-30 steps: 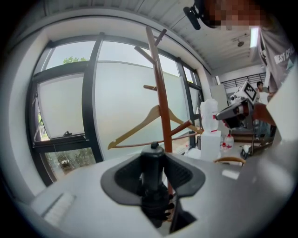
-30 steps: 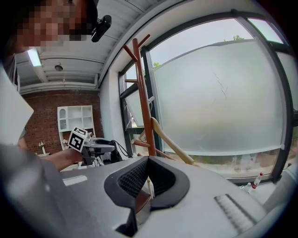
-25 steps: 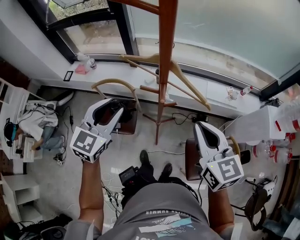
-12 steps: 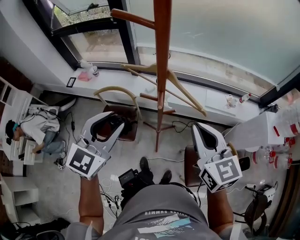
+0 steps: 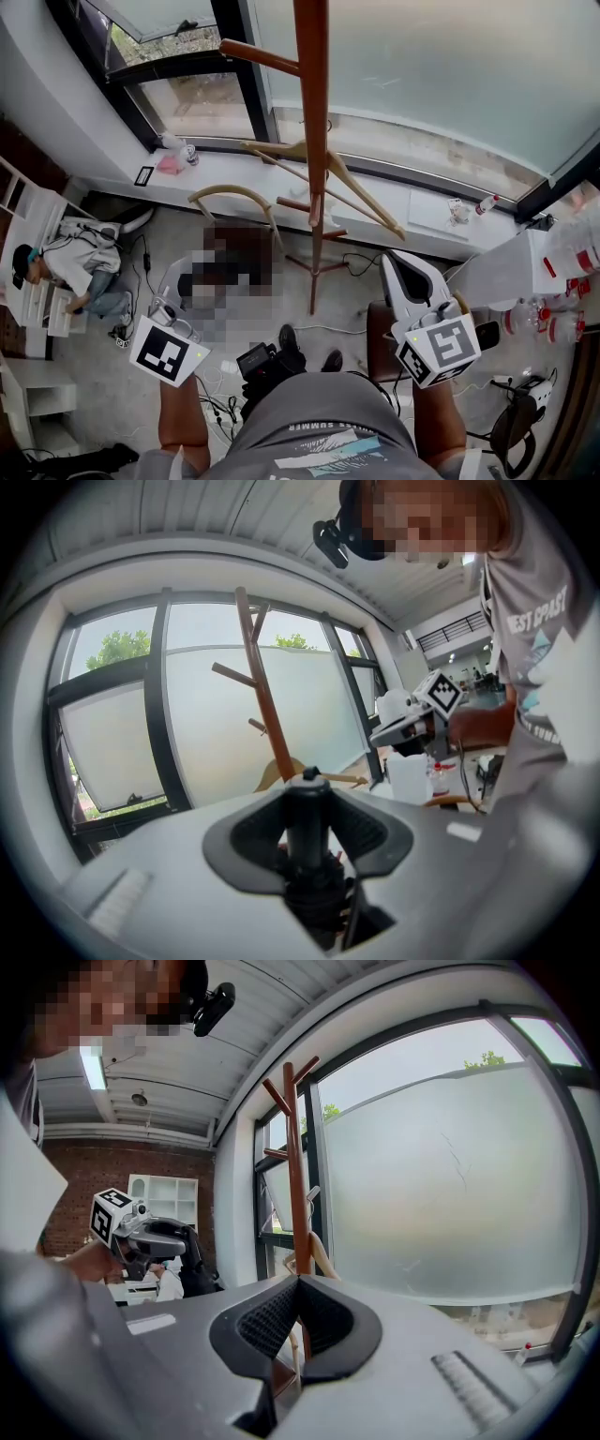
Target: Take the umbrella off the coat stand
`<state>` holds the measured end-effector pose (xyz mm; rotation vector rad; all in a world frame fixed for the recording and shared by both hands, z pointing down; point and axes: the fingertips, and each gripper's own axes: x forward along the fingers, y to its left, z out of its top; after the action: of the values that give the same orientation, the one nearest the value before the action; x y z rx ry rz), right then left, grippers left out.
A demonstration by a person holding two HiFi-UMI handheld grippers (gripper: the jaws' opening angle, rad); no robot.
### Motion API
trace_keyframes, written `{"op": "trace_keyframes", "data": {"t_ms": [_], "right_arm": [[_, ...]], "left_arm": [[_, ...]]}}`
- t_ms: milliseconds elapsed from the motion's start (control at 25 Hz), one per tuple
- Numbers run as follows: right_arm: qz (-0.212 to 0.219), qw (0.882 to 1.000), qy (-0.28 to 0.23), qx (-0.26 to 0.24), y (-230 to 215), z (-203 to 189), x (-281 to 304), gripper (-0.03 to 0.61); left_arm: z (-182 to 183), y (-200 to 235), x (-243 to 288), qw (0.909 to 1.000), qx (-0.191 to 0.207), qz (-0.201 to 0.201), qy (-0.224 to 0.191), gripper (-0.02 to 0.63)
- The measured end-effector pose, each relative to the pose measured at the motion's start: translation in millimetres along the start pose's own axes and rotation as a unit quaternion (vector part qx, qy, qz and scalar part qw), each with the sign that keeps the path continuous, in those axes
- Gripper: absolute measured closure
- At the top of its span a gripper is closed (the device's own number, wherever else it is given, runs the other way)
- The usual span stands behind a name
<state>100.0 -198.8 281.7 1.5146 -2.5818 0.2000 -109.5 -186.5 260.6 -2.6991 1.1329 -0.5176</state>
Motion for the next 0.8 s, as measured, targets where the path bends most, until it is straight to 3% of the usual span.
{"op": "trace_keyframes", "data": {"t_ms": [440,800], "right_arm": [[0.001,0.999,0.000,-0.040,5.5,8.9,-8.7,0.578],[0.003,0.999,0.000,-0.042,8.4,8.3,-13.8,0.578]], "left_arm": [[15.3,-24.0,-9.9,0.9999,0.004,-0.015,-0.004,0.468],[17.2,-35.9,-12.3,0.9997,0.004,-0.024,-0.002,0.468]]}}
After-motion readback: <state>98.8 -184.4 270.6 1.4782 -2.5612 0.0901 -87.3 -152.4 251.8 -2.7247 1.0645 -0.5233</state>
